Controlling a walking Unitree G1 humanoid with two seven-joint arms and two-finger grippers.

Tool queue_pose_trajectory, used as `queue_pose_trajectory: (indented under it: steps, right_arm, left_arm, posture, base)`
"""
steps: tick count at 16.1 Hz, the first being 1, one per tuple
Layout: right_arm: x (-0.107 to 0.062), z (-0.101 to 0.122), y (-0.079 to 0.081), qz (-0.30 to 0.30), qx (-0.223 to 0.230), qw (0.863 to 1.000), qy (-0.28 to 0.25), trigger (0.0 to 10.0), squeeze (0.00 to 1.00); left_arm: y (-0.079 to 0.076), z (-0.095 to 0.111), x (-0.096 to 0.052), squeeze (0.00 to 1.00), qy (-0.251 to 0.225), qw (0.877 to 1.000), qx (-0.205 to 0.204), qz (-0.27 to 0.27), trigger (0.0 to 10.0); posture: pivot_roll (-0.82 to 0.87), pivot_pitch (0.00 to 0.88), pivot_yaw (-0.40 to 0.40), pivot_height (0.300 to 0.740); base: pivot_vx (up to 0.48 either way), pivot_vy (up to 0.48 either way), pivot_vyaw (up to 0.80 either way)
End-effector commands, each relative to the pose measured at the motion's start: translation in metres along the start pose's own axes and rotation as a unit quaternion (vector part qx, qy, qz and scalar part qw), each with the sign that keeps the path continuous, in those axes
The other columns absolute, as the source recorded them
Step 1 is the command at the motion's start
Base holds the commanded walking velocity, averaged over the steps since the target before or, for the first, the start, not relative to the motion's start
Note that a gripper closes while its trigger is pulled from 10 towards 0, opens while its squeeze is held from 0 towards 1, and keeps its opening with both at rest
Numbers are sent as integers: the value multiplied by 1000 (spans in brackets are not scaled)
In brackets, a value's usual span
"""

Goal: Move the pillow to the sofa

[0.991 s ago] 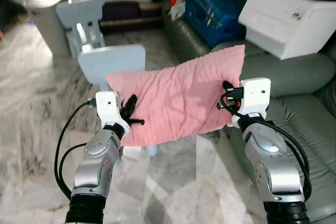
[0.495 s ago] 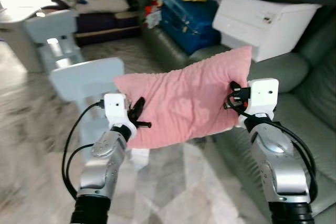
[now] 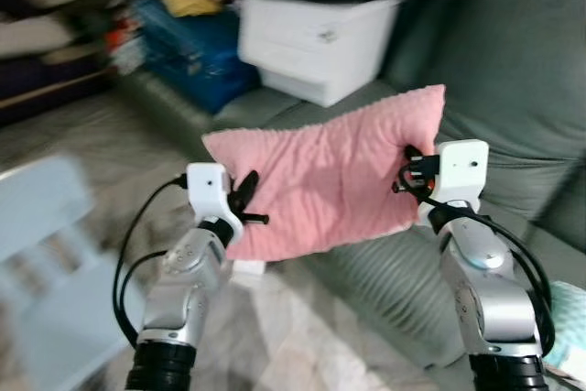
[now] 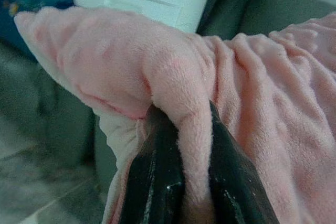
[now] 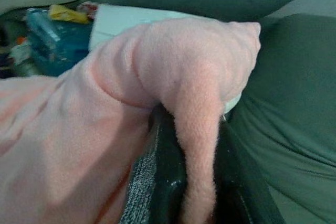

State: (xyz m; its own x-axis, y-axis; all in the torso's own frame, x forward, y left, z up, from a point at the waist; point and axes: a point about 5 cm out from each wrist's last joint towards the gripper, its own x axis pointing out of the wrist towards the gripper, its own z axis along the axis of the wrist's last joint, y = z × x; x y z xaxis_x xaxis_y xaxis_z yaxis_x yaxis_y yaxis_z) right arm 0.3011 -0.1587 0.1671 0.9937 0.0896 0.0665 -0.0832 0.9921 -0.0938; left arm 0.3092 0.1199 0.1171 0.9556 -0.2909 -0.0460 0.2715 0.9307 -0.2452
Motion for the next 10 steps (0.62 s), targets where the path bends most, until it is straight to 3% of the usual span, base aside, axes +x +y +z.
queue_pose_trajectory:
  steps: [1,8,10]
  right_arm:
    - [2,10,9,15,2,1000,-20,10000,0]
    - [2,10,9,14,3,1000,-20,10000,0]
    - [2,10,9,14,2,1000,-20,10000,0]
  left_arm:
    - [6,5,-2,0,-9,1000,3,8,10000]
    - [5,4,-2,0,-6,1000,2,3,10000]
    - [5,3,-2,0,-2,1000,2,5,10000]
  posture:
    - [-133,0,12,740]
    - [-134,0,13,740]
    - [-134,0,13,740]
  base:
    - [368,0,-600]
    - [408,0,-504]
    - [428,0,0]
